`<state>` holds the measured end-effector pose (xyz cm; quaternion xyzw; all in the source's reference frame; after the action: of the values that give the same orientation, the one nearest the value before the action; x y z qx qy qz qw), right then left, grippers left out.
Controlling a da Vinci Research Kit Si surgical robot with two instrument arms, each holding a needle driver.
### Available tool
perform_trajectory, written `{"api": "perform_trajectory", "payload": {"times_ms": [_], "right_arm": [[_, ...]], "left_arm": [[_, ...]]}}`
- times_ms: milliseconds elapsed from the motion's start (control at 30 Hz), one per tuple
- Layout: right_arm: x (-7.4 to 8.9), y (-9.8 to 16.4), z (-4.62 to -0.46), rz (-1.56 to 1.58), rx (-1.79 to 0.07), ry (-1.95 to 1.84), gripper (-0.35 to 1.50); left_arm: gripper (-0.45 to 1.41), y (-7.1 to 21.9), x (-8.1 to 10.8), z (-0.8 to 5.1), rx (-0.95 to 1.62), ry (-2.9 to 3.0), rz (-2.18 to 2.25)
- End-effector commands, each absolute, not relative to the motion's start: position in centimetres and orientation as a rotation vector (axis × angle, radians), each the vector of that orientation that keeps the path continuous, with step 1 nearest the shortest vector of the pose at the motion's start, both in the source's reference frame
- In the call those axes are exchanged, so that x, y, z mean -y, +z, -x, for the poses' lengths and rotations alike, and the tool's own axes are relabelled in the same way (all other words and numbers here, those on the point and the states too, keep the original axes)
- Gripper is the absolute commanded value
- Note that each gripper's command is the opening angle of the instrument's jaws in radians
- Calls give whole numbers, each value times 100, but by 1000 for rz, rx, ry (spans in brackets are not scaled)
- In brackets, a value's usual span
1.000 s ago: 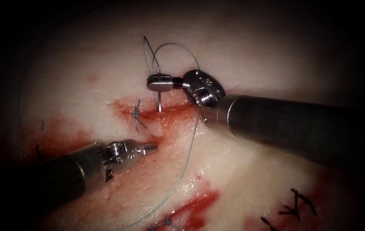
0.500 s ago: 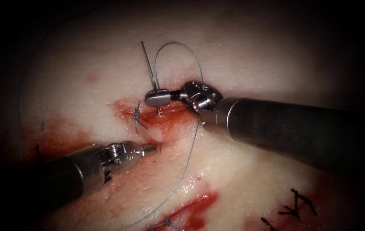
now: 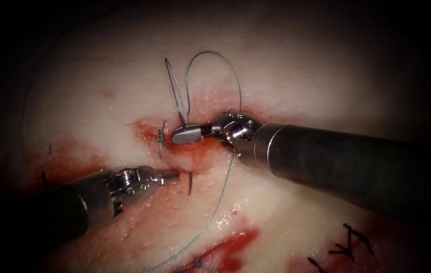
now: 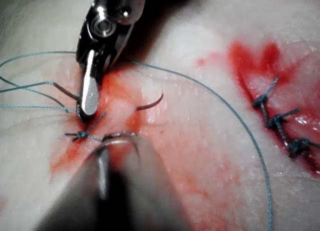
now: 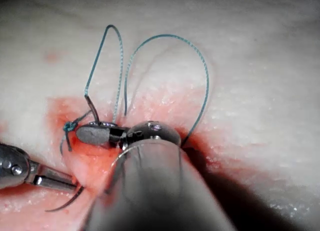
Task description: Wound Closure
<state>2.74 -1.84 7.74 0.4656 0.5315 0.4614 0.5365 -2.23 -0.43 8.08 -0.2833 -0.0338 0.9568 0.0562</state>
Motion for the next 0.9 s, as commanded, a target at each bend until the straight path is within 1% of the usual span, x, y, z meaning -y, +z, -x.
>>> {"api": "perform_trajectory", "payload": {"times_ms": [33, 67, 100, 133, 233, 333, 433, 500, 600, 700, 833, 900], "right_arm": [[172, 784, -280, -1106, -1312, 1119, 80], [164, 787, -276, -1102, -1360, 1138, 115], [164, 787, -276, -1102, -1360, 1138, 115], [159, 789, -271, -1077, -1387, 1145, 127], [144, 794, -254, -1013, -1407, 1165, 139], [130, 795, -233, -937, -1420, 1178, 147], [118, 792, -210, -899, -1435, 1185, 147], [112, 789, -196, -889, -1459, 1192, 145], [106, 784, -177, -871, -1516, 1188, 130], [103, 783, -168, -852, -1532, 1193, 127], [104, 784, -169, -842, -1534, 1195, 125], [105, 784, -172, -841, -1535, 1194, 125]], "left_arm": [[12, 811, 38, 227, 67, 2919, 897], [12, 807, 39, 226, 23, 2938, 985], [12, 807, 39, 226, 23, 2938, 985], [12, 806, 40, 226, 12, 2959, 1011], [14, 803, 44, 226, -7, 3008, 1067], [26, 801, 47, 226, -45, 3014, 1173], [32, 802, 48, 226, -98, 3004, 1276], [42, 803, 46, 226, -113, 2995, 1337], [59, 805, 43, 226, -146, 2962, 1419], [74, 809, 37, 226, -174, 2940, 1477], [74, 816, 30, 225, -196, 2915, 1493], [71, 819, 28, 227, -199, 2892, 1495]]}}
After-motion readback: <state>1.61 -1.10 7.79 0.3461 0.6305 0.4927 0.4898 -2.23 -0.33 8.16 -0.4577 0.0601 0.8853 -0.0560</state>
